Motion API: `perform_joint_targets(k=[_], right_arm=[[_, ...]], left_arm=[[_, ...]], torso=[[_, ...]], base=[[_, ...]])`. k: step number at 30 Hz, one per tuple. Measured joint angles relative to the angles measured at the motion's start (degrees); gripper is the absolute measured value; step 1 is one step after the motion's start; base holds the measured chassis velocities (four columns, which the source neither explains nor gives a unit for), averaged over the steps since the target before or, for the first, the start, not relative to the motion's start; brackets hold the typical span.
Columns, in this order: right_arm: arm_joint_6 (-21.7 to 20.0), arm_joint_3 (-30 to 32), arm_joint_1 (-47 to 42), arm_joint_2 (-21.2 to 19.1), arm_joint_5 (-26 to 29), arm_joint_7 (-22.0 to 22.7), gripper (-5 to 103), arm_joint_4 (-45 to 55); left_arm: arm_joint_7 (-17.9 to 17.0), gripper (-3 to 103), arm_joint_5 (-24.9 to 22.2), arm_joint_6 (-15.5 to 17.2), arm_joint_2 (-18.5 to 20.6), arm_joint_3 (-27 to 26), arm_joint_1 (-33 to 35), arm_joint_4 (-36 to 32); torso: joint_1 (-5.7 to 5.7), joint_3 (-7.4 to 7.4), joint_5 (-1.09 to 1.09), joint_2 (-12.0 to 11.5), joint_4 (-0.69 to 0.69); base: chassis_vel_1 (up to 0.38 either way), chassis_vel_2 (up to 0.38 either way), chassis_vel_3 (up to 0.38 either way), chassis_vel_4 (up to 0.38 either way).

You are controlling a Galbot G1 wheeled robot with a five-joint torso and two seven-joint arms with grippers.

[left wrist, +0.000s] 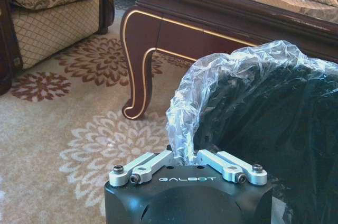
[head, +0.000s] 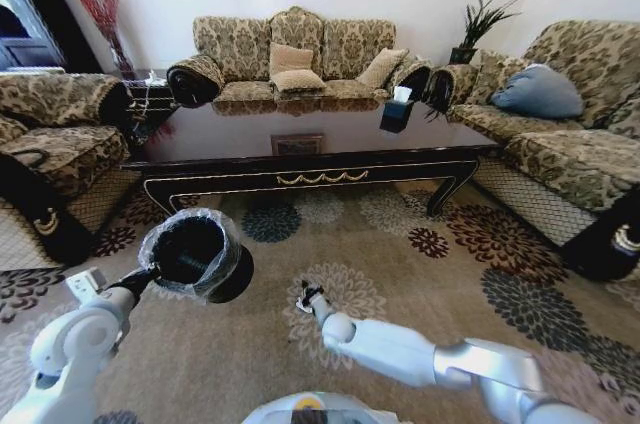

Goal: Move to the front of the table and pick up the trash from the floor, then place it into the trash bin.

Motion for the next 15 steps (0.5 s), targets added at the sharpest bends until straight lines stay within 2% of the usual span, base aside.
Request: perform_joint_targets(k=[2, 4, 7, 8, 9, 10, 12, 13, 15], right_arm=[[-0.51, -0.07, -0.60, -0.02, -0.13, 0.72, -1, -0.13], [-1.64, -0.41, -1.47, -0.02, 0.96, 1.00, 9, 0.13], [-2.86, -1.60, -2.08, 0.49, 2.19, 0.73, 15, 0.41], [-3.83, -3.19, -2.20, 1.03, 2.40, 1.17, 25, 0.07], [-3.83, -3.19, -2.20, 1.03, 2.40, 1.17, 25, 0.07], [-5.04, -4.75, -2.25, 1.42, 2.48, 2.27, 25, -0.49], [-6.37, -7.12, -2.40, 1.91, 2.80, 3.75, 37, -1.36], [-6.37, -7.12, -2.40, 1.91, 2.80, 3.75, 37, -1.36], [-7.17, -8.72, -2.64, 2.05, 3.03, 4.85, 48, -1.70]], left_arm=[[0.00, 2, 0.08, 0.00, -0.01, 0.03, 0.10, 0.00], [0.00, 2, 0.12, -0.02, -0.01, 0.02, 0.30, -0.06], [0.00, 2, 0.12, -0.02, -0.01, -0.15, 0.50, -0.25], [0.00, 2, 0.12, -0.02, -0.01, -0.26, 0.57, -0.37], [0.00, 2, 0.12, -0.02, -0.01, -0.26, 0.57, -0.37], [0.00, 2, 0.12, -0.03, -0.07, -0.36, 0.61, -0.49], [-0.01, 2, 0.12, -0.06, -0.25, -0.60, 0.78, -0.75], [-0.01, 2, 0.12, -0.06, -0.25, -0.60, 0.78, -0.75], [0.00, 2, 0.09, -0.08, -0.39, -0.87, 0.98, -0.98]], torso=[[0.00, 0.00, 0.00, 0.00, 0.00], [0.00, 0.00, 0.00, 0.00, 0.00], [0.00, 0.00, 0.00, 0.00, 0.00], [0.00, 0.00, 0.01, 0.00, 0.01], [0.00, 0.00, 0.01, 0.00, 0.01], [0.00, 0.00, 0.01, 0.00, 0.01], [0.00, 0.00, 0.00, 0.00, 0.01], [0.00, 0.00, 0.00, 0.00, 0.01], [0.00, 0.00, 0.00, 0.00, 0.01]], base=[[0.000, 0.000, 0.000, 0.000], [0.000, 0.000, 0.000, 0.000], [0.000, 0.000, 0.000, 0.000], [0.000, 0.000, 0.000, 0.000], [0.000, 0.000, 0.000, 0.000], [0.000, 0.000, 0.000, 0.000], [0.000, 0.000, 0.000, 0.000], [0.000, 0.000, 0.000, 0.000], [0.000, 0.000, 0.000, 0.000]])
